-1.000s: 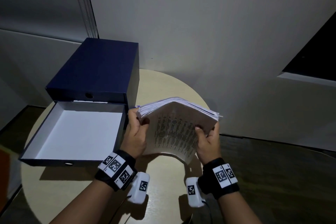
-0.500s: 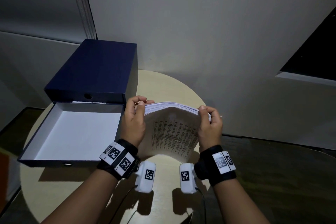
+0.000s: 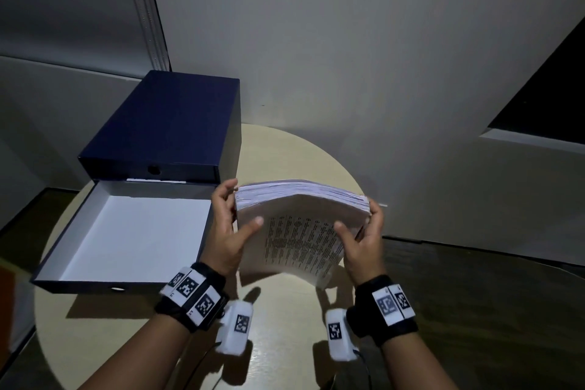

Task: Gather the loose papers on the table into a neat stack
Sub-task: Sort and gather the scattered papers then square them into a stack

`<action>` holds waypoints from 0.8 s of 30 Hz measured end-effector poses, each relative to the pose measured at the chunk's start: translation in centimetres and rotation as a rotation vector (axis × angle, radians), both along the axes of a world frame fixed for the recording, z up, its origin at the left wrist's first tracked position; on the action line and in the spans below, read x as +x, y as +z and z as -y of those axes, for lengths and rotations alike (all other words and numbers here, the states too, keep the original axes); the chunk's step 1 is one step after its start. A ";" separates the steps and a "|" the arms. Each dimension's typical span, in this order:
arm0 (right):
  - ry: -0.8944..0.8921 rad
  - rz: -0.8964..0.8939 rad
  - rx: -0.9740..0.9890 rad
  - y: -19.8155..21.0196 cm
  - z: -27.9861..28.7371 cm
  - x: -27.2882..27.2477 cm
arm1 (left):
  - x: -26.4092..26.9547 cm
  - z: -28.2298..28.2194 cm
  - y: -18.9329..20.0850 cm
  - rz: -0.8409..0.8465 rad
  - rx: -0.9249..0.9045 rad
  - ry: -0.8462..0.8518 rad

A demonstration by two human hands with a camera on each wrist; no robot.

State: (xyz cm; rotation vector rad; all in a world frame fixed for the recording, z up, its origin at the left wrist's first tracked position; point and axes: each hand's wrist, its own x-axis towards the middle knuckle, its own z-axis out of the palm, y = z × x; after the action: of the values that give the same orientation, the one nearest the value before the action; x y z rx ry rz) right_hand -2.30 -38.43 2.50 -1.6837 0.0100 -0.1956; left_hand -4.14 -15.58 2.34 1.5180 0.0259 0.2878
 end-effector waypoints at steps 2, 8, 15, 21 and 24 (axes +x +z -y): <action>0.052 -0.103 -0.074 -1.1 -0.2 -1.1 | -0.4 0.0 -1.7 -0.164 0.077 -0.008; -0.003 -0.027 -0.095 0.0 -1.1 -1.0 | -0.5 1.0 -0.6 -0.136 0.158 0.067; 0.051 -0.181 -0.184 -2.3 -0.9 -2.7 | -1.6 0.2 -2.6 -0.204 0.126 -0.036; -0.184 0.212 -0.273 2.0 -1.5 -2.0 | -0.3 -0.7 -2.5 -0.209 0.088 0.007; -0.171 0.578 -0.585 6.2 -4.1 -2.5 | 0.1 -0.6 -2.7 -0.184 0.069 0.016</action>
State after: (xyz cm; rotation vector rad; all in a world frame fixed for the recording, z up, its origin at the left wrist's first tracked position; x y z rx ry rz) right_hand -4.81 -34.30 8.75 -2.1459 -0.3683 -0.8758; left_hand -4.09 -14.96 -0.39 1.6095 0.1759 0.1625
